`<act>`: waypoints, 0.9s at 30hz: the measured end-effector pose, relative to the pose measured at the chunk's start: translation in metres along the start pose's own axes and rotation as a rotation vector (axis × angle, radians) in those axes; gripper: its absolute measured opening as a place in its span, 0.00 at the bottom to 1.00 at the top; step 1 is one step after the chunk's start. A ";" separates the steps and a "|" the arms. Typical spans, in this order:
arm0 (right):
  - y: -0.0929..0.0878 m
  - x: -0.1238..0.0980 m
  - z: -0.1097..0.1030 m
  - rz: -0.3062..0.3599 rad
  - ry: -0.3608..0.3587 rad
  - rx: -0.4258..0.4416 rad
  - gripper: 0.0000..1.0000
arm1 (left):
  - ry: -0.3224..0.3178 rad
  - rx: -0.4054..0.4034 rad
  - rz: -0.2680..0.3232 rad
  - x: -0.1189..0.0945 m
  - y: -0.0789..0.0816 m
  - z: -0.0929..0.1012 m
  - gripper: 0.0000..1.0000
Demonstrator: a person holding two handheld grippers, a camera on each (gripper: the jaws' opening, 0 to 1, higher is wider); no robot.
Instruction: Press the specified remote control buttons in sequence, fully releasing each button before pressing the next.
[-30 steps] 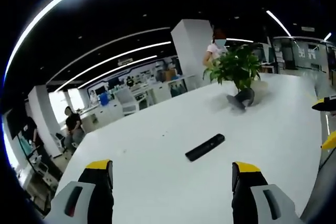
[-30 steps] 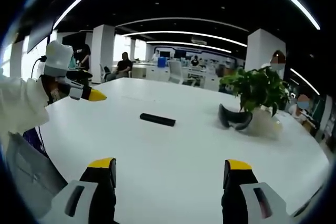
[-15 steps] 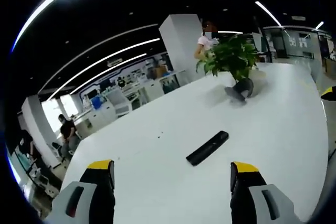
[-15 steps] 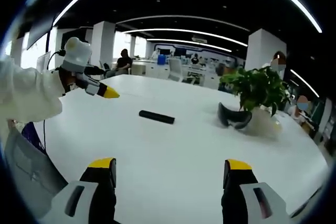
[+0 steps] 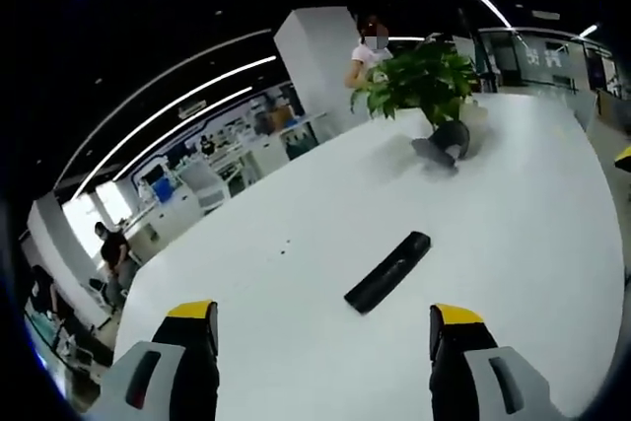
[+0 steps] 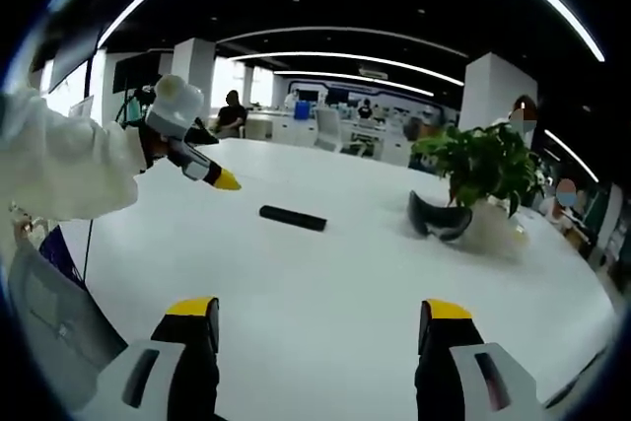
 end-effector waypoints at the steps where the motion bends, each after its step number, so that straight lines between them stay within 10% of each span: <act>1: 0.000 0.000 0.000 -0.001 0.000 -0.001 0.82 | -0.005 0.012 -0.004 0.004 0.000 0.001 0.90; 27: -0.008 0.004 -0.003 -0.050 0.002 -0.024 0.82 | -0.183 0.196 -0.137 0.074 -0.013 0.020 0.74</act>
Point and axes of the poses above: the point that each gripper's makers call its tool centre point, and the gripper's own axes: x roughly forward along the fingers, z roughly to its right, y roughly out of its top, the point moved 3 cm from there along -x, roughly backward along the fingers, and after that the axes turned 3 degrees about -x, right-handed, at the moved point
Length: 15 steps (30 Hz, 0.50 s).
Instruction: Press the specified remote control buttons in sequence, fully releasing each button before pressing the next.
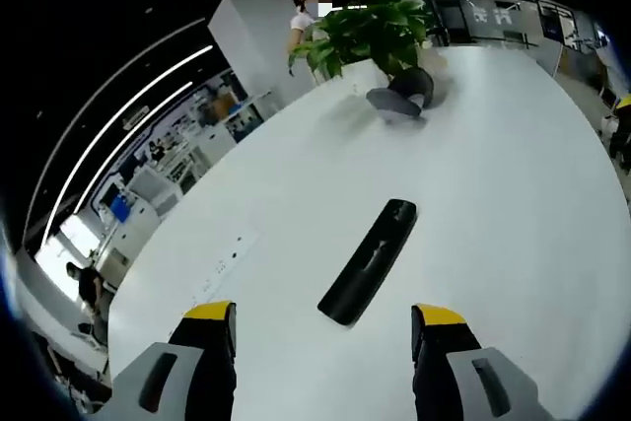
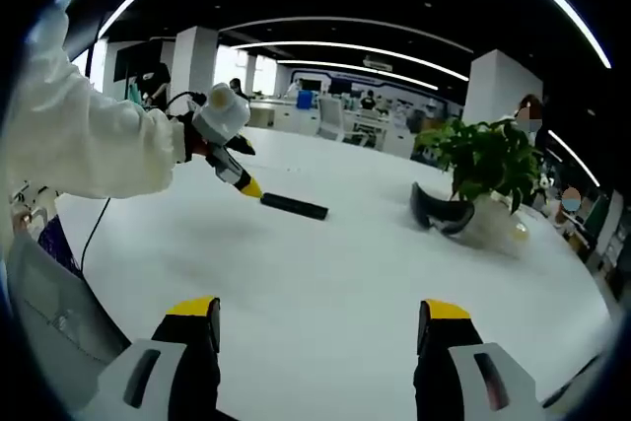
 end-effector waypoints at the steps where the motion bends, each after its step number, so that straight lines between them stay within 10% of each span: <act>1: 0.000 0.000 0.000 -0.002 0.000 0.000 0.82 | -0.011 0.006 -0.012 0.002 -0.001 0.000 0.74; 15: -0.003 0.002 -0.003 -0.017 0.011 -0.013 0.81 | -0.134 0.110 -0.125 0.039 -0.006 -0.002 0.66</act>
Point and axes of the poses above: the point that each gripper's makers call its tool centre point, and the gripper's own axes: x roughly forward along the fingers, z roughly to its right, y roughly out of its top, the point moved 3 cm from there along -x, roughly backward along the fingers, and after that the axes turned 3 degrees about -x, right-handed, at the moved point
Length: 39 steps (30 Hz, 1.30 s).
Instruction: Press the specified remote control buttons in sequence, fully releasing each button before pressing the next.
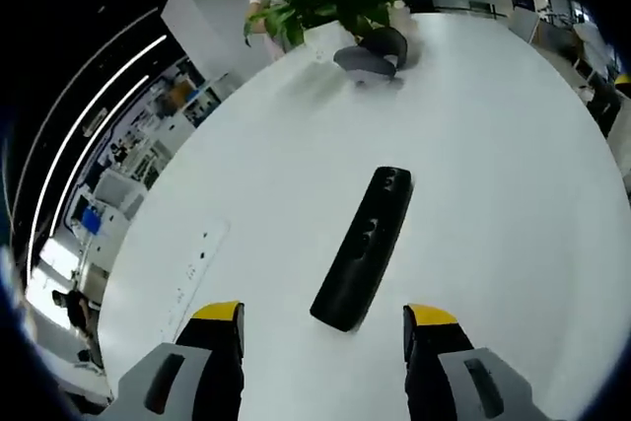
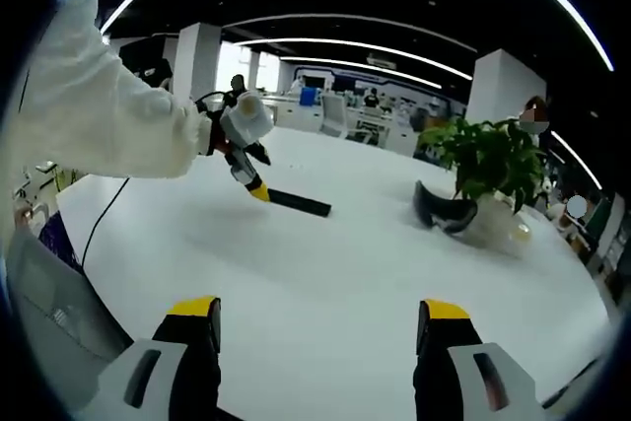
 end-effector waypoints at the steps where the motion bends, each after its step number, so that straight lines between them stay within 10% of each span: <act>1: 0.000 0.000 0.000 -0.002 0.000 0.001 0.81 | -0.010 0.014 -0.009 0.002 0.000 0.000 0.66; 15: -0.003 0.002 0.001 -0.019 -0.003 -0.001 0.80 | -0.181 0.180 -0.152 0.022 0.002 -0.004 0.50; 39: -0.007 0.003 -0.001 -0.045 -0.003 -0.016 0.79 | -0.467 0.200 -0.283 0.034 -0.005 0.006 0.38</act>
Point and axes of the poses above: the point that each gripper's makers call its tool centre point, and the gripper's own axes: x roughly forward along the fingers, z roughly to its right, y roughly out of its top, the point moved 3 cm from there along -x, roughly backward along the fingers, and after that the axes turned 3 degrees about -x, right-handed, at the moved point
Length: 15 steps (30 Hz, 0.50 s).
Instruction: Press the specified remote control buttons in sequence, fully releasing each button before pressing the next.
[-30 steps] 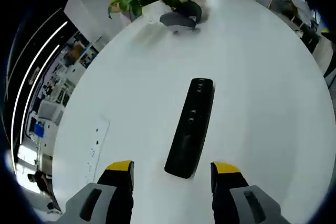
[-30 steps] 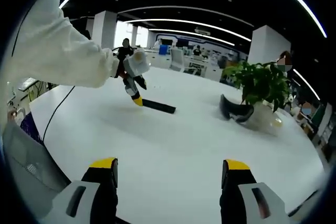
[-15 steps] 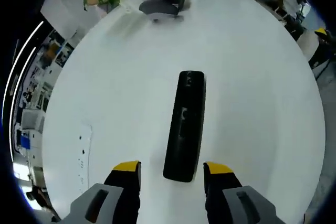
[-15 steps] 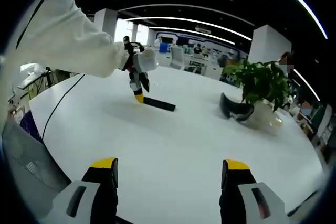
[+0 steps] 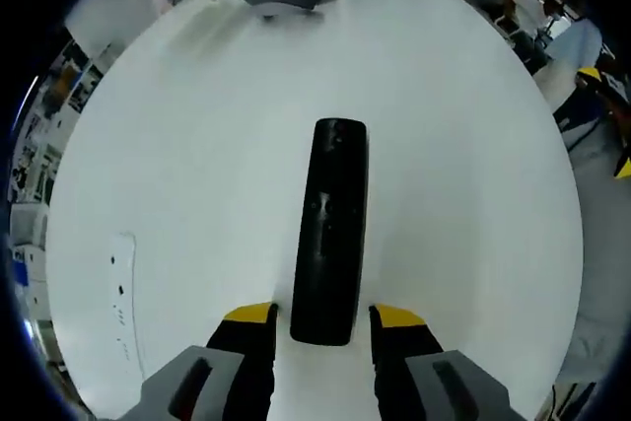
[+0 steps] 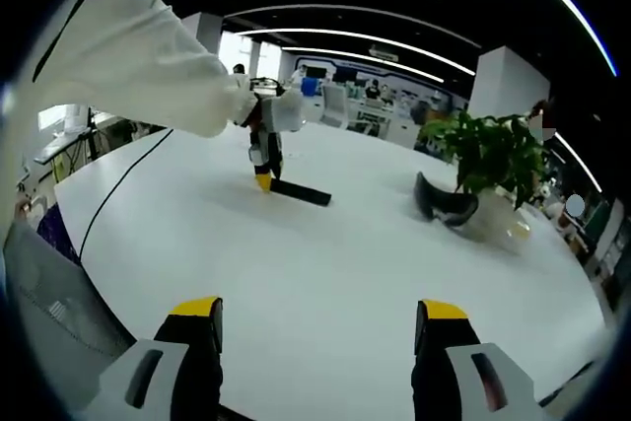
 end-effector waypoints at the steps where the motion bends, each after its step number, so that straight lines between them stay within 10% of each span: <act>1: 0.000 0.000 0.000 -0.001 0.000 -0.001 0.79 | 0.001 0.000 -0.003 0.000 0.000 0.001 0.38; 15: 0.000 -0.001 0.001 0.001 -0.007 0.002 0.79 | -0.008 0.071 -0.066 -0.001 -0.004 0.006 0.32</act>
Point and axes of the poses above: the point that each gripper's makers call its tool centre point, and the gripper's own axes: x roughly forward along the fingers, z roughly to its right, y roughly out of its top, the point moved 3 cm from there along -x, roughly backward along the fingers, and after that the axes turned 3 degrees about -x, right-handed, at the moved point
